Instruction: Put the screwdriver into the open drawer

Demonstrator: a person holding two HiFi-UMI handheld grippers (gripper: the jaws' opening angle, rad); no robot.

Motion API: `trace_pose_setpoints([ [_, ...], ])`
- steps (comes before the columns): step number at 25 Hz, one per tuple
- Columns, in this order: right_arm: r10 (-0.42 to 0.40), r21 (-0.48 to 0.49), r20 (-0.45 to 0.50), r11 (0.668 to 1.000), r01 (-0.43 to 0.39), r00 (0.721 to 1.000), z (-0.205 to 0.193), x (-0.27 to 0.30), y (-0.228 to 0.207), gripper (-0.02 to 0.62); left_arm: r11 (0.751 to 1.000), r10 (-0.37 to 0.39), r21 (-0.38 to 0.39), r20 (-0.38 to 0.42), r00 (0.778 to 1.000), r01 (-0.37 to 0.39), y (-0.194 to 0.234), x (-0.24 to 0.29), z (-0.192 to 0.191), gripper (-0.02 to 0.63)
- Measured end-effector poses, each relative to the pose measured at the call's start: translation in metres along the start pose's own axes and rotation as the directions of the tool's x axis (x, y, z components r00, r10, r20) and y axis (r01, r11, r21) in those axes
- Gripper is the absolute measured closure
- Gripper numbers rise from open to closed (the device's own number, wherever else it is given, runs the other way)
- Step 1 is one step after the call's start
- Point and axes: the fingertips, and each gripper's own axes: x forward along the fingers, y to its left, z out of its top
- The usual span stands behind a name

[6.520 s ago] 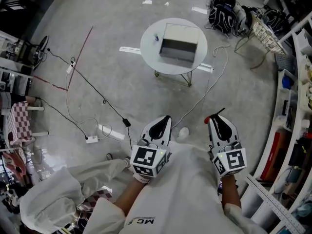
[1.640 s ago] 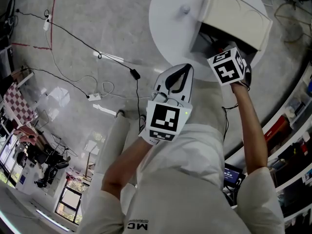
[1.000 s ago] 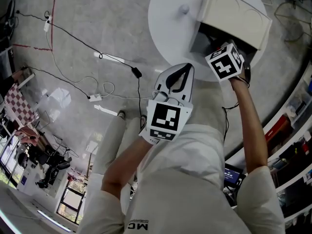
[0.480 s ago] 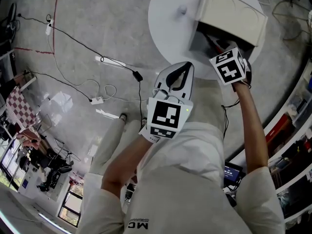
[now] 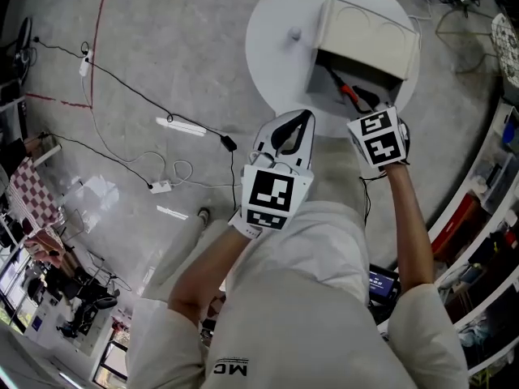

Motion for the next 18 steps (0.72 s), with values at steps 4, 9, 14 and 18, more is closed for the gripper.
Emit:
trace_pose_setpoints([
  [4,-0.037,0.033,0.089,0.999,0.035,0.995,0.014,-0.032,0.004,0.477,1.000,-0.002,0.013,0.026,1.000,0.002,-0.004,-0.014,0.011,0.595],
  [9,-0.106,0.089,0.201,0.992,0.090,0.974,0.033,-0.077,0.007,0.479,1.000,-0.003,0.029,0.067,0.998,0.001,-0.006,-0.035,0.026,0.595],
  [14,-0.166,0.125,0.282,0.983,0.136,0.945,0.050,-0.121,0.018,0.482,0.999,-0.013,0.043,0.110,0.994,0.008,-0.008,-0.055,0.042,0.595],
  [18,-0.192,0.144,0.337,0.978,0.152,0.922,0.061,-0.159,0.032,0.482,0.998,-0.032,0.057,0.150,0.988,0.024,-0.010,-0.077,0.056,0.595],
])
